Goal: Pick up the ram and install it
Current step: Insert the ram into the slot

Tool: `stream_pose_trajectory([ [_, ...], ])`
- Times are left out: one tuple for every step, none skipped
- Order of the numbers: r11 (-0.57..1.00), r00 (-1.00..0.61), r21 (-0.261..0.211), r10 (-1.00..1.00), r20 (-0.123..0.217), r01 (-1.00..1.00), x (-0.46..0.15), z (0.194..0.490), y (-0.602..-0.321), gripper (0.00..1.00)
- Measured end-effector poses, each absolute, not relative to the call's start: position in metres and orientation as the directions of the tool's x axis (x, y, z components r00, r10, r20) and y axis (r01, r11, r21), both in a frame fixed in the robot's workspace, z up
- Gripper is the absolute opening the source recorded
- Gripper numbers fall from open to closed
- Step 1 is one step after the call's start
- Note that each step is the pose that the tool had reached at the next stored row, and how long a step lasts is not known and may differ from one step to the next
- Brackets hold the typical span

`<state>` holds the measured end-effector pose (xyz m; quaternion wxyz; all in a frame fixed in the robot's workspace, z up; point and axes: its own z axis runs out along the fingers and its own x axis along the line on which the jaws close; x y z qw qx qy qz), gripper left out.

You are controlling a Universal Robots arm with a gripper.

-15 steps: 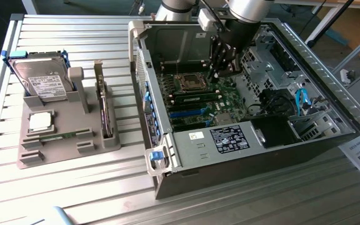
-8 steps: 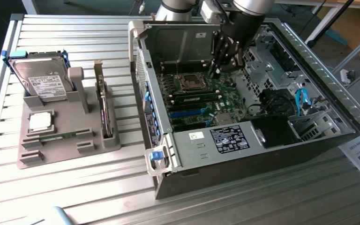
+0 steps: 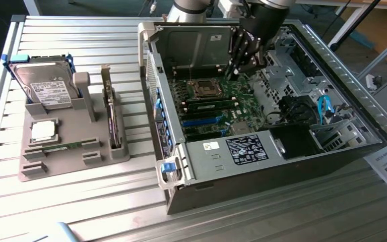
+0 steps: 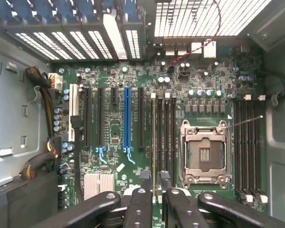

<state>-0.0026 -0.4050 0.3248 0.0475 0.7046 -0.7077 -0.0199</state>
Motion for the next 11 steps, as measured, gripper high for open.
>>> stream_pose_trajectory([
  [0.006,-0.002,0.097,-0.999,0.039,-0.995,-0.002,0.327,-0.405,0.20],
  [0.006,-0.002,0.099,-0.999,0.039,-0.995,-0.002,0.330,-0.405,0.20],
  [0.006,-0.002,0.101,-0.999,0.039,-0.995,-0.002,0.333,-0.405,0.20],
  [0.006,-0.002,0.103,-0.999,0.039,-0.995,-0.002,0.335,-0.405,0.20],
  [0.006,-0.002,0.104,-0.999,0.039,-0.995,-0.002,0.338,-0.405,0.20],
  [0.006,-0.002,0.106,-0.999,0.039,-0.994,-0.002,0.340,-0.405,0.20],
  [0.006,-0.002,0.108,-0.999,0.040,-0.994,-0.001,0.342,-0.405,0.20],
  [0.006,-0.002,0.108,-0.999,0.040,-0.994,-0.001,0.344,-0.405,0.20],
  [0.006,-0.002,0.109,-0.999,0.040,-0.994,-0.001,0.346,-0.405,0.20],
  [0.006,-0.002,0.109,-0.999,0.040,-0.994,-0.001,0.349,-0.405,0.20],
  [0.006,-0.002,0.110,-0.999,0.040,-0.994,-0.001,0.351,-0.405,0.20],
])
